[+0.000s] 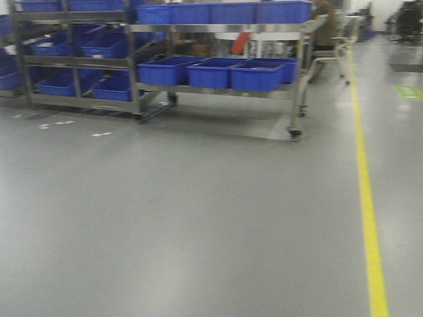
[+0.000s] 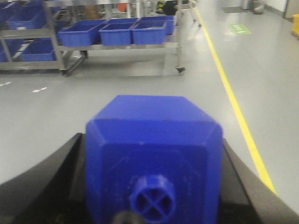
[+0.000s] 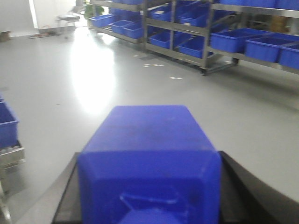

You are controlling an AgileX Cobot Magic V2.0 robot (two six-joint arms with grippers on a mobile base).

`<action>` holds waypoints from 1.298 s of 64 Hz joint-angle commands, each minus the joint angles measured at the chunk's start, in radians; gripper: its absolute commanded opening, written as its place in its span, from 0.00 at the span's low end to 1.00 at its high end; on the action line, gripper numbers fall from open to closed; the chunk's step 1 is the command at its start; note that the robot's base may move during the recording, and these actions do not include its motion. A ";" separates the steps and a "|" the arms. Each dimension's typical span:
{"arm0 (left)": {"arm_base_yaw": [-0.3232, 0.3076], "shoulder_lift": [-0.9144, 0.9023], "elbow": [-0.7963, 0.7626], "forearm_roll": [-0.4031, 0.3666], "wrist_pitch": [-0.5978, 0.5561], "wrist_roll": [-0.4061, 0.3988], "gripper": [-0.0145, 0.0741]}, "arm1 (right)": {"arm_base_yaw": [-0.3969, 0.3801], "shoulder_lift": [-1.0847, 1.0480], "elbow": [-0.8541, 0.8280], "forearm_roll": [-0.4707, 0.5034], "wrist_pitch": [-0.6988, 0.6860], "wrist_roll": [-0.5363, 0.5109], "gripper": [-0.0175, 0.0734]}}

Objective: Pick and sort blue part to right shelf
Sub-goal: 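Turn the base away from the table while holding both parts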

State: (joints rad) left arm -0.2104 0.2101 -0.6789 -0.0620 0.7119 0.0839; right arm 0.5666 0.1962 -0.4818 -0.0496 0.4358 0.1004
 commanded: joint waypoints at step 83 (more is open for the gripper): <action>-0.007 0.023 -0.026 -0.007 -0.093 -0.001 0.51 | -0.002 0.012 -0.029 -0.009 -0.097 -0.010 0.52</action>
State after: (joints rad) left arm -0.2104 0.2120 -0.6783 -0.0638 0.7135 0.0839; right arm 0.5666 0.1962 -0.4818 -0.0496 0.4358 0.1004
